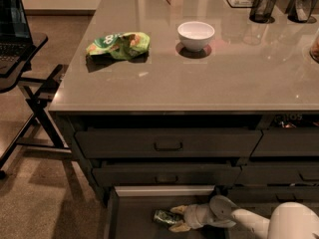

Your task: Pick green can from bottom drawer and place on counter

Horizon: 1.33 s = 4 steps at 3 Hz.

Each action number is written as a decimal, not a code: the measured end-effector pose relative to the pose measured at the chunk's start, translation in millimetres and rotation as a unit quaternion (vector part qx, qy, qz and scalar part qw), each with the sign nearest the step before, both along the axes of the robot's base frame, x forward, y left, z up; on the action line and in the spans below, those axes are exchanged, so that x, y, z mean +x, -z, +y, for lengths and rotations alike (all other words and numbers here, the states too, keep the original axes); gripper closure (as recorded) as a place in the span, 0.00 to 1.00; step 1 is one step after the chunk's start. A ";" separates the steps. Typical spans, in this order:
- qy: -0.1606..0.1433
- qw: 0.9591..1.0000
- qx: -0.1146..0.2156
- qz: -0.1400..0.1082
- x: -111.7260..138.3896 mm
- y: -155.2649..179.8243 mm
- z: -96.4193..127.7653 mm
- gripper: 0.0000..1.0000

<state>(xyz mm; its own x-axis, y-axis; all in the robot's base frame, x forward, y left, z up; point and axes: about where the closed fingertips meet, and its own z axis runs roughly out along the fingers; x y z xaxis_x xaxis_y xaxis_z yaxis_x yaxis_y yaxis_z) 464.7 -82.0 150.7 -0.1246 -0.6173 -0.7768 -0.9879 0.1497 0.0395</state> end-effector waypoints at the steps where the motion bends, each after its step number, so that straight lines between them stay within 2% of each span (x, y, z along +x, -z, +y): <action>1: 0.000 1.000 0.000 0.000 0.0 0.0 0.0 0.65; 2: 0.000 1.000 0.000 0.000 0.0 0.0 0.1 0.89; 3: 0.000 1.000 0.000 0.000 -0.1 0.0 0.0 1.00; 4: 0.003 1.000 0.005 0.002 -1.3 -0.2 -1.0 1.00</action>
Offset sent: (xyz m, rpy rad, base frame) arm 0.0000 0.0000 0.0000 0.0000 0.0000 0.0000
